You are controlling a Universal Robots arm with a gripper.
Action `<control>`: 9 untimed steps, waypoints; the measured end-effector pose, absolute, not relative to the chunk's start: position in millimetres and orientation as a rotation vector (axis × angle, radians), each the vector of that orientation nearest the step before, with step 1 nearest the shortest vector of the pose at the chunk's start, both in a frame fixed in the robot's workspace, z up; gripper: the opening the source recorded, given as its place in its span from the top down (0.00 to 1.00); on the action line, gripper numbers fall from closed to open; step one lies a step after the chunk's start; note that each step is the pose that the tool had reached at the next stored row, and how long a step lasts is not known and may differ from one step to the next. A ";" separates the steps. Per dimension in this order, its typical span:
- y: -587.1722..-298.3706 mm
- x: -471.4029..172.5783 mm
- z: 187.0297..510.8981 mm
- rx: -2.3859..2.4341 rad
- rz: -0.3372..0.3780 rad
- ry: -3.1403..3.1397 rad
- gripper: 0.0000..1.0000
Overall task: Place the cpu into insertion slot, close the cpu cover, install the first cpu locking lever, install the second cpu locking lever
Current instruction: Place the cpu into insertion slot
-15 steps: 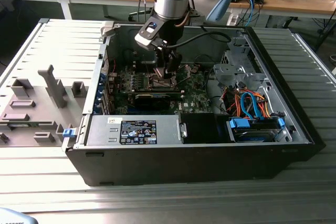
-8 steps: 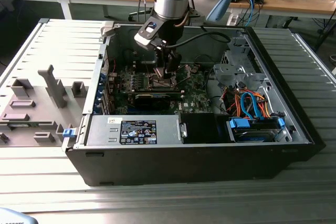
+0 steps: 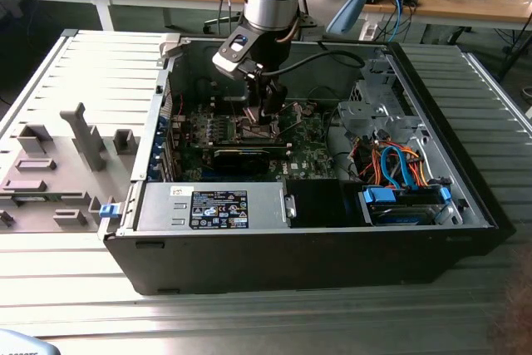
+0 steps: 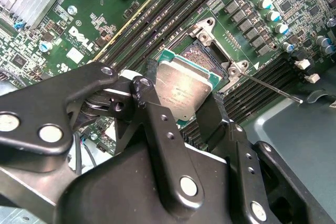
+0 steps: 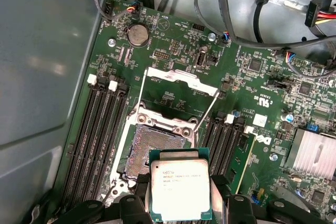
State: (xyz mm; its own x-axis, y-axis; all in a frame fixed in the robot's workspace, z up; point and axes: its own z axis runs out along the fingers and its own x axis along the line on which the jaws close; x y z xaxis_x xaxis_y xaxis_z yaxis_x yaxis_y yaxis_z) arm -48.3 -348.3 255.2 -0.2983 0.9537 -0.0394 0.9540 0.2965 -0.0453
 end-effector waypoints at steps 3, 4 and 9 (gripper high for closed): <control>-348.3 -48.3 255.2 1.860 -0.094 2.524 0.45; -348.3 -48.3 255.2 1.861 -0.094 2.524 0.45; -348.3 -48.3 255.1 1.876 -0.094 2.513 0.45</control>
